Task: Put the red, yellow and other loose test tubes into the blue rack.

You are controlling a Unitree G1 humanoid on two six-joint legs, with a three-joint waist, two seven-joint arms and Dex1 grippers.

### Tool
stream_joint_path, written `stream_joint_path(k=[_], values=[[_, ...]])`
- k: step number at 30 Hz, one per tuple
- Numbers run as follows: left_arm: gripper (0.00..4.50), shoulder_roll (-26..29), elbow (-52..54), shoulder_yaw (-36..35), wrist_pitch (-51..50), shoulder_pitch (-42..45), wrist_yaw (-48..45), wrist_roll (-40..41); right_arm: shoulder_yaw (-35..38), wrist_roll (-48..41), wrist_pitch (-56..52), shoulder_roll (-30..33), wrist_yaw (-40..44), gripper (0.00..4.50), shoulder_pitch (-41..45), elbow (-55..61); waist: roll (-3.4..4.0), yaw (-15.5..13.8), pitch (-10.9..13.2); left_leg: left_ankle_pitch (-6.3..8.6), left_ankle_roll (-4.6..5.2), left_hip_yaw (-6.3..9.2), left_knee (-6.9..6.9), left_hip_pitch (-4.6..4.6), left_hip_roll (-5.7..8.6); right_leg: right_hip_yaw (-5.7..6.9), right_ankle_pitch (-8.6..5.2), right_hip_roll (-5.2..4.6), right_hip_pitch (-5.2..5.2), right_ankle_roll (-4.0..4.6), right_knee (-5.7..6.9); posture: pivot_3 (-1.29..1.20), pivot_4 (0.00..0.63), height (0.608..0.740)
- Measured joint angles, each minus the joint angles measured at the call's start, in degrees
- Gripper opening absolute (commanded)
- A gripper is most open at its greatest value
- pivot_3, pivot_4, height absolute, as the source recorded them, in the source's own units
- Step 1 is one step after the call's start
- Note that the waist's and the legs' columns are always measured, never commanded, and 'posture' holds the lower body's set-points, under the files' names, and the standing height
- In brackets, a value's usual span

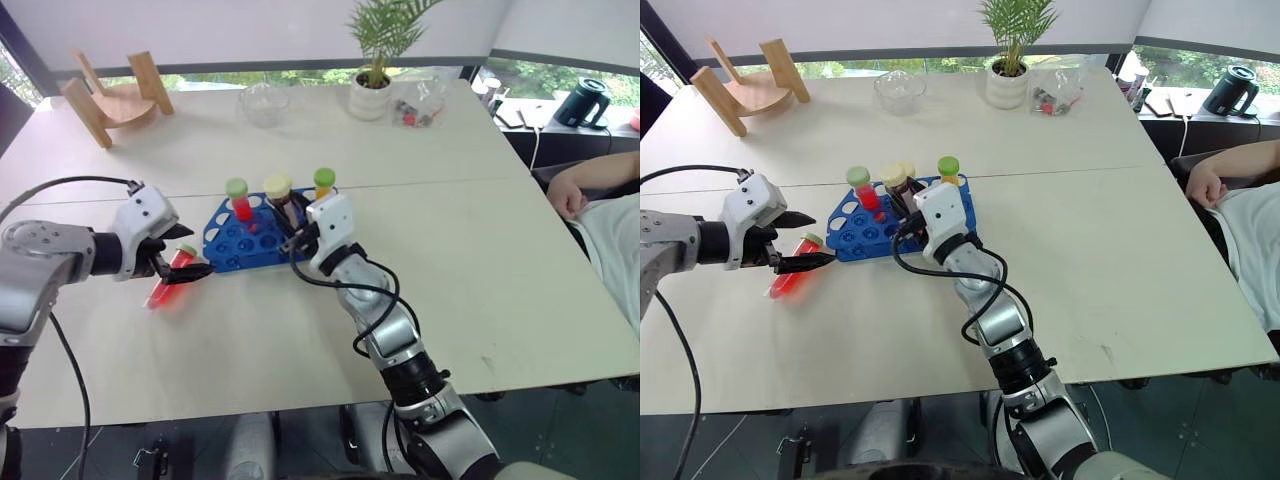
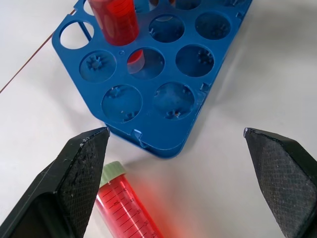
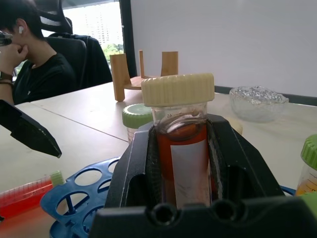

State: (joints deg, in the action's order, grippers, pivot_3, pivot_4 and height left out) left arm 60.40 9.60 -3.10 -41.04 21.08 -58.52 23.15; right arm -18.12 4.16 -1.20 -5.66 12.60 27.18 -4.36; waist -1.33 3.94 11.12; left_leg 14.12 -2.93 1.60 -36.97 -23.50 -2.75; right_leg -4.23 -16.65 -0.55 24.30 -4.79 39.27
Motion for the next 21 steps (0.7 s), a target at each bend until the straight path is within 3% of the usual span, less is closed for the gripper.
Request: stream_joint_path(k=[21], values=[[4.50, -1.05, 0.26, -0.04, -0.12, -1.04, 1.74, 0.05, -0.97, 0.28, 3.14, -0.45, 1.56, 0.86, -0.07, -3.72, 0.00, 0.04, 0.00, 0.00, 0.00, 0.00, 0.00, 0.00, 0.00, 0.00, 0.00, 0.00, 0.00, 0.00, 0.01, 0.00, 0.150, 0.740]])
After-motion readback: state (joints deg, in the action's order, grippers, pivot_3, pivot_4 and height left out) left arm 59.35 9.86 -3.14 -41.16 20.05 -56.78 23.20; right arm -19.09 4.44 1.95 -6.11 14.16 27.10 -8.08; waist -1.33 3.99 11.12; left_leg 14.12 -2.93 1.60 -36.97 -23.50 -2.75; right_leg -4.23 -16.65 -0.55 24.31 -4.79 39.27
